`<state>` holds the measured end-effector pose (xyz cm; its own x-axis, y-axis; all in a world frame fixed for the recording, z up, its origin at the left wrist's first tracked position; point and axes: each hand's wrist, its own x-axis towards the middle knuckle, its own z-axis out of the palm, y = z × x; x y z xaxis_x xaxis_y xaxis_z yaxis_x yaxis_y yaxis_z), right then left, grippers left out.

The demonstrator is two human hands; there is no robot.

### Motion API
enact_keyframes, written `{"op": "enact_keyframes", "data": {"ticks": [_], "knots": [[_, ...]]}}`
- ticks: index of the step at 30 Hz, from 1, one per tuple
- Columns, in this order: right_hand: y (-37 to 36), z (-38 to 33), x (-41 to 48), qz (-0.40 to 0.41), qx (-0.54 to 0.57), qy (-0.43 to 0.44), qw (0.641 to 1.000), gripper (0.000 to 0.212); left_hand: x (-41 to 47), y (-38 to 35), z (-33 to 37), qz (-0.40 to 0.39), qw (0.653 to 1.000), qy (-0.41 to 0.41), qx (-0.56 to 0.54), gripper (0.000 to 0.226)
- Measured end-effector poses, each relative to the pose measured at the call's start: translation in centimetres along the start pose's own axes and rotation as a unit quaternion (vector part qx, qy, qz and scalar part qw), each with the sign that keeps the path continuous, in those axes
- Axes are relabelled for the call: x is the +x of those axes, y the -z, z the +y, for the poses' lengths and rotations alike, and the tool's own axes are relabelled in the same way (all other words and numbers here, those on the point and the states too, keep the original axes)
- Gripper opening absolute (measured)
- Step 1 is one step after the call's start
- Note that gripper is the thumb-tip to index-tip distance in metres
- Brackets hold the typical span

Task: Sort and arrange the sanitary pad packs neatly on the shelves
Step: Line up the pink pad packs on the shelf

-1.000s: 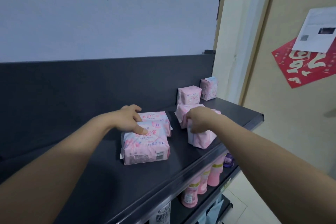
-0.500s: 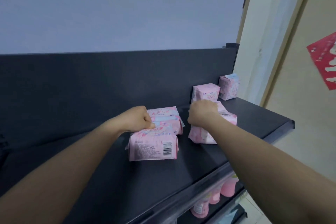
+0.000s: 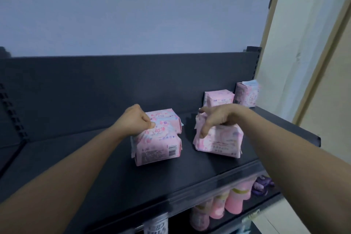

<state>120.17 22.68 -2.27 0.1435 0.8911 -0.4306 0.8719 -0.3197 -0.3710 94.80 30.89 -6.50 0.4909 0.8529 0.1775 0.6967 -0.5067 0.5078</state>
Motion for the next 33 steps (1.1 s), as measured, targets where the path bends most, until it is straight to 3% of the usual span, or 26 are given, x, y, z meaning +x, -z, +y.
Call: {"op": "enact_keyframes", "data": {"ticks": [3,7,12,15,19,21,28,33], "knots": [[0.9,2.7,-0.6,0.021,-0.030,0.009,0.999,0.108,-0.1,-1.1,1.2,0.031,0.998,0.053,-0.006,0.021],[-0.1,5.0,0.1,0.088,-0.031,0.023,0.995,0.106,0.1,-1.7,1.4,0.020,0.984,0.159,-0.077,0.024],[0.3,6.2,-0.2,0.064,0.040,0.055,0.996,0.092,0.3,-2.5,1.5,0.053,0.975,0.217,-0.011,0.036],[0.6,7.4,0.1,0.055,0.104,0.058,0.991,0.100,0.2,-2.4,1.5,0.050,0.963,0.263,-0.016,0.035],[0.1,7.2,1.0,0.089,0.148,0.049,0.984,0.093,0.1,-2.5,1.9,0.075,0.964,0.255,0.026,0.031],[0.1,6.9,1.3,0.128,0.133,0.045,0.982,0.090,0.0,-2.8,2.2,0.095,0.965,0.240,0.042,0.044],[-0.3,6.3,1.1,0.194,0.080,0.059,0.976,0.102,-2.0,-3.1,3.1,0.142,0.973,0.176,0.051,0.054],[-1.3,5.6,1.0,0.221,0.083,0.097,0.967,0.065,-4.1,-2.6,3.6,0.177,0.966,0.180,0.055,0.051]]}}
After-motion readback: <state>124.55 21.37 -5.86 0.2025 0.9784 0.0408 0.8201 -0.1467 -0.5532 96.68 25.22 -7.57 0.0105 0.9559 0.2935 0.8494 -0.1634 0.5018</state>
